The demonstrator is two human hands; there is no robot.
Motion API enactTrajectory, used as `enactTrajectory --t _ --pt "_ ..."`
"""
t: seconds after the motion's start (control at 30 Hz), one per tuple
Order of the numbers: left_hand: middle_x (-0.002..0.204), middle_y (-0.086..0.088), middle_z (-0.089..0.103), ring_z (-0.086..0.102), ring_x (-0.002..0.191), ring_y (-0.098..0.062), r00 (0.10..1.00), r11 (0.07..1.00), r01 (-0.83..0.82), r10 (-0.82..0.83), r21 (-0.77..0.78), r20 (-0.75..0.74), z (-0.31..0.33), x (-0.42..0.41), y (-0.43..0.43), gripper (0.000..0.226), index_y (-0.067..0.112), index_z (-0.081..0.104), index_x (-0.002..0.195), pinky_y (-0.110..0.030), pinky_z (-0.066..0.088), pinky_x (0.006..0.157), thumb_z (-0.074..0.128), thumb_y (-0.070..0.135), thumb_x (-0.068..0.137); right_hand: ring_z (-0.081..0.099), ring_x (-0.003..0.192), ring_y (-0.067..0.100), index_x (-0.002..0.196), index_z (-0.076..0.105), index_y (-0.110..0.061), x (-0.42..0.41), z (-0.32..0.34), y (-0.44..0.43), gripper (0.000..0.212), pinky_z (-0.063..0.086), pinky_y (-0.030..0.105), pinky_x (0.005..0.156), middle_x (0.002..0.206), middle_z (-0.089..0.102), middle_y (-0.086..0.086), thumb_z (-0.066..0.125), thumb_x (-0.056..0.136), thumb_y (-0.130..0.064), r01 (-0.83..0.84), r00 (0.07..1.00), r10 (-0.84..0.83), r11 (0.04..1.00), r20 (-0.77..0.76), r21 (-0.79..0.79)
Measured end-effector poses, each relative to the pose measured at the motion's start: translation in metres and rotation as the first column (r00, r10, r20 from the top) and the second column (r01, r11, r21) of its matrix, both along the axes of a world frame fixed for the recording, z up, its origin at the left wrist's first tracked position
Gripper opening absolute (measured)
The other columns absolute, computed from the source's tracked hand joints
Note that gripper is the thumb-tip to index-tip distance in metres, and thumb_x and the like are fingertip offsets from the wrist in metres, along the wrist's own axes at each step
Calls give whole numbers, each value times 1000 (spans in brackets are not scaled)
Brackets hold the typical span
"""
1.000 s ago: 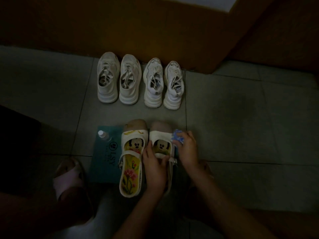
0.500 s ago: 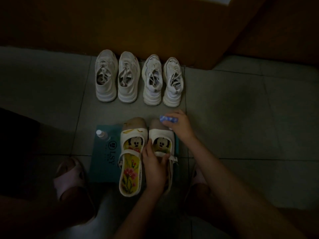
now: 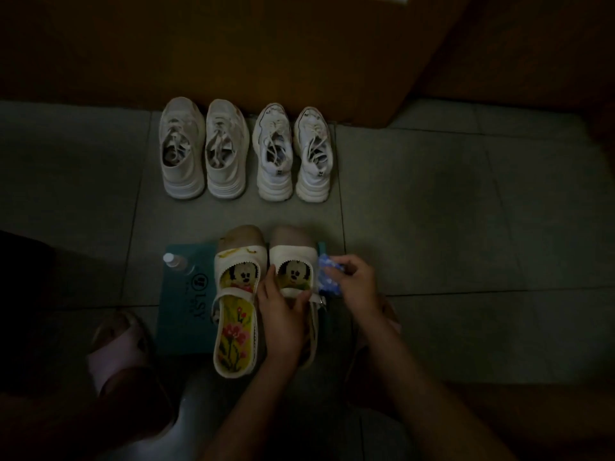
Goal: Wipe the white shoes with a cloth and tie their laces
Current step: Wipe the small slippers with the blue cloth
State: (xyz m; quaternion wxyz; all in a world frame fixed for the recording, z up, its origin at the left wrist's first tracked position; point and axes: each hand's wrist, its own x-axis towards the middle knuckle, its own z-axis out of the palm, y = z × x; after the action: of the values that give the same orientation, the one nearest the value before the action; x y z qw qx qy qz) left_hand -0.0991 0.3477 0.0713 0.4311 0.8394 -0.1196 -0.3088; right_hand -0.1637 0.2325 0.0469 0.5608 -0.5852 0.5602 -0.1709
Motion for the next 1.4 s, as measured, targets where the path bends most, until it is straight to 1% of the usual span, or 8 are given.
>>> enactTrajectory --t 0.13,0.27,0.53,0.83,1.0,1.2,1.27,1.4 --pt "148 -8 32 28 136 -21 1000 1000 -8 8 -10 -15 -1 1 -1 72 16 29 143 -33 25 109 68 16 82 58 68 -3 91 63 4 21 5 -23 15 46 11 64 81 62 4 64 78 10 55 996 -50 996 68 -73" --pt "147 -8 34 31 135 -22 1000 1000 -9 9 1 -1 -2 0 -1 72 16 30 143 -37 28 110 68 16 82 57 75 10 75 57 -11 28 -2 1 24 45 10 66 85 63 11 63 77 13 16 998 -11 997 64 -75" --pt "149 -8 30 27 136 -21 1000 1000 0 0 27 -6 1 -1 -1 71 15 27 145 -31 23 108 65 15 84 55 78 -1 79 55 -14 -10 3 46 21 45 5 67 82 58 -7 61 81 6 85 995 -84 996 45 -19" --pt "149 -12 28 26 137 -25 1000 999 7 -8 53 19 9 -2 -2 66 13 27 144 -32 23 109 61 12 87 59 76 -3 79 57 -22 -31 12 96 24 47 15 71 84 62 -8 65 82 1 264 964 -263 964 48 -18" --pt "147 -13 31 27 136 -27 1000 999 -10 10 45 4 5 -1 -3 66 12 30 143 -36 23 111 63 13 85 58 72 -10 78 56 -21 -34 10 115 25 45 7 67 82 62 -6 67 80 1 327 944 -327 945 53 4" --pt "148 -13 29 26 137 -28 1000 999 -10 11 31 -26 4 0 -3 68 11 28 143 -44 24 114 64 14 84 58 81 13 81 57 -13 -51 20 126 16 45 10 64 86 61 2 65 82 1 318 946 -324 931 0 176" --pt "149 -13 28 25 138 -29 999 1000 6 -4 29 -46 4 1 -3 71 11 26 144 -44 24 114 65 16 84 60 84 15 88 60 -10 -56 29 120 8 46 13 64 89 64 2 64 84 -5 331 939 -344 916 21 225" --pt "150 -15 27 24 139 -29 996 997 51 -46 63 -80 11 4 -4 76 8 25 145 -42 24 113 67 24 84 64 92 15 102 62 -11 -45 56 86 16 51 19 71 100 67 3 63 86 -11 390 899 -418 899 129 200"
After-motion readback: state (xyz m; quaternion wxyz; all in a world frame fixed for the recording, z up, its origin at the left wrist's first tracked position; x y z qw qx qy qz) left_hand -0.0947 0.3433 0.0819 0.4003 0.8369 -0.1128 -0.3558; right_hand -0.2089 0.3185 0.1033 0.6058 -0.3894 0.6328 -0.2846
